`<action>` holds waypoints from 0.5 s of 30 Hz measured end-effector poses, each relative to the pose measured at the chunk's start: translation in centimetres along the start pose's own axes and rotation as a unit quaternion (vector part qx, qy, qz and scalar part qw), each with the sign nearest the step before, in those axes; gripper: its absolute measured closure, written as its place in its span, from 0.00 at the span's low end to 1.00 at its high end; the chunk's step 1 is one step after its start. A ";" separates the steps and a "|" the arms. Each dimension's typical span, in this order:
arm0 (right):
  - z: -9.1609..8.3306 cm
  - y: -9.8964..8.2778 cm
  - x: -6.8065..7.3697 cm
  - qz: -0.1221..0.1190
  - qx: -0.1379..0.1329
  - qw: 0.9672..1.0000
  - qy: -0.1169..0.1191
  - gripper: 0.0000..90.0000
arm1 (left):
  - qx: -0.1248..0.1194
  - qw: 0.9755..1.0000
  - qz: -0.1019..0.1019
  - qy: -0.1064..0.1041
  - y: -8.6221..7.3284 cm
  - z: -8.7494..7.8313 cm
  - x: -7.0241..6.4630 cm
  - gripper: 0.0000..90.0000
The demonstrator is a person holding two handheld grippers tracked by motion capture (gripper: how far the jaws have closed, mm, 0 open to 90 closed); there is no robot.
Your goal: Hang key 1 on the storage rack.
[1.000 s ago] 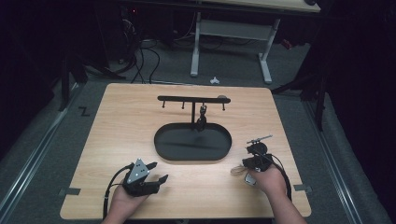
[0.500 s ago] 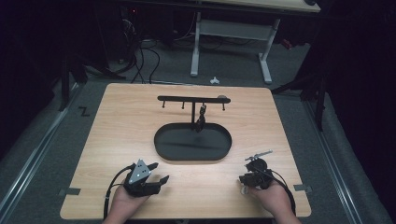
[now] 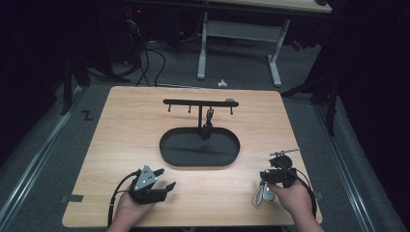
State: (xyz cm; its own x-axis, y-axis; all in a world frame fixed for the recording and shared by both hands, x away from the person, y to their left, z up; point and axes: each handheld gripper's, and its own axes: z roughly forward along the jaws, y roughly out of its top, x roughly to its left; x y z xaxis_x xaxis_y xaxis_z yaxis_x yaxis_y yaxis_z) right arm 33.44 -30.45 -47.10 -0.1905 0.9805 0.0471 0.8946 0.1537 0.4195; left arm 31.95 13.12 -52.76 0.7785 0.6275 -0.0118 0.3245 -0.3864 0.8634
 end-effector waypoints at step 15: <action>2.9 0.8 0.6 0.011 0.034 0.999 -0.012 0.78 | -0.004 1.000 -0.002 0.001 0.0 -0.2 0.2 0.39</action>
State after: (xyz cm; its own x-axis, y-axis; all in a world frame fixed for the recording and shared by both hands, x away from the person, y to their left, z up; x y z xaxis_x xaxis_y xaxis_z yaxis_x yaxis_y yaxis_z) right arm 35.25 -29.41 -49.39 -0.1608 0.9864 0.0335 0.9244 0.1386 0.3555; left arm 31.98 13.37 -52.69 0.7758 0.6308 -0.0142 0.3238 -0.3787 0.8671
